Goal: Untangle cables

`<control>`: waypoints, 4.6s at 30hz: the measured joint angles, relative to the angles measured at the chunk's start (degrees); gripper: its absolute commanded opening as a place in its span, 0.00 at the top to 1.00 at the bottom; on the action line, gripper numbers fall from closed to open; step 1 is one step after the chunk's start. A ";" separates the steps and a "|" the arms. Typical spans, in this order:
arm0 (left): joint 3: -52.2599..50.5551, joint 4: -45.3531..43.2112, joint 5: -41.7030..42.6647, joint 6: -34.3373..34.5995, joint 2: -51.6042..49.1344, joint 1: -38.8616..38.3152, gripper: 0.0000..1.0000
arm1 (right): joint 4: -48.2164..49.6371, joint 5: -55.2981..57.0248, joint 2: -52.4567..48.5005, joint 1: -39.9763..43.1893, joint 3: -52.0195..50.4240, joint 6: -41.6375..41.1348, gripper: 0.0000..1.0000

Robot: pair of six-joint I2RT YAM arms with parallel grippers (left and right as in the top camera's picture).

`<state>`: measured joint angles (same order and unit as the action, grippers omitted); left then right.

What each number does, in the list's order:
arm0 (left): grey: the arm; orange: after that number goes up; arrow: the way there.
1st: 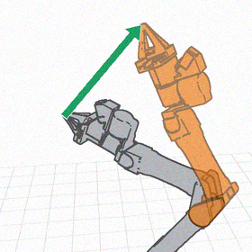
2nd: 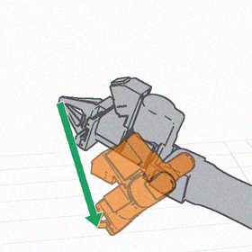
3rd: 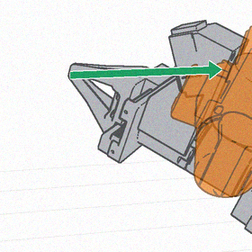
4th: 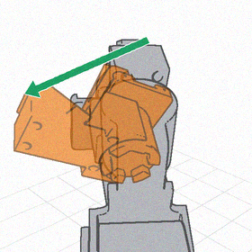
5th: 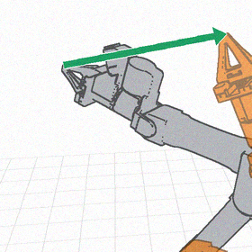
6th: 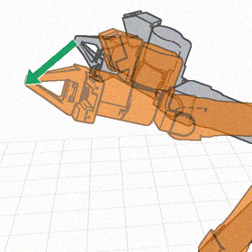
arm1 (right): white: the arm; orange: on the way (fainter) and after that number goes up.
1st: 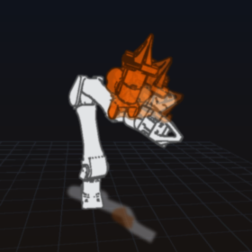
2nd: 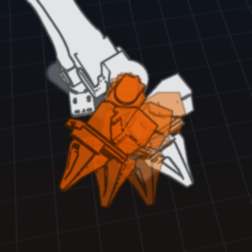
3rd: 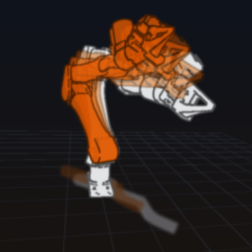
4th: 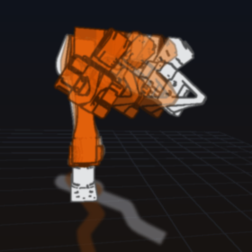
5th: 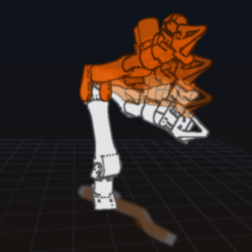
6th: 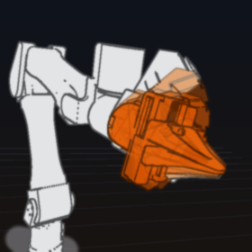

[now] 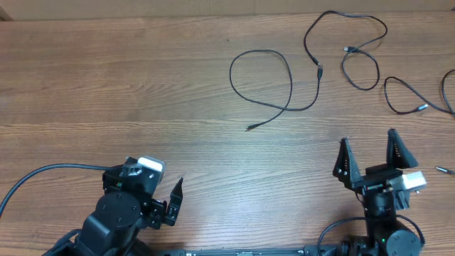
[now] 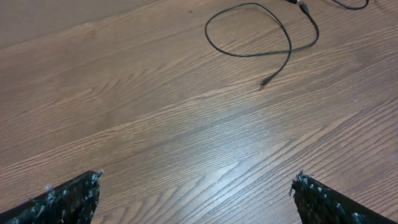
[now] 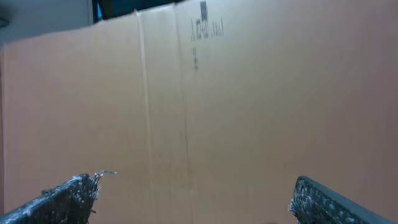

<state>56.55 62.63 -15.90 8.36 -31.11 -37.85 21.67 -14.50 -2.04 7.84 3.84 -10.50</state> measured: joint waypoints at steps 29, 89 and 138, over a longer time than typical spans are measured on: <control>0.00 0.00 -0.02 0.00 0.00 0.00 0.00 | -14.99 -0.13 1.20 0.00 -2.80 0.00 0.00; 0.00 0.00 0.00 0.00 0.00 0.00 0.00 | -26.45 14.95 1.20 0.00 -2.80 3.08 0.00; -0.79 -33.90 21.62 -7.56 -1.16 40.28 0.00 | -26.47 14.97 1.20 0.00 -2.80 3.08 0.00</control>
<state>55.77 28.73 5.72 0.80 -32.27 2.44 -4.80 0.47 -0.84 7.84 1.04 -7.42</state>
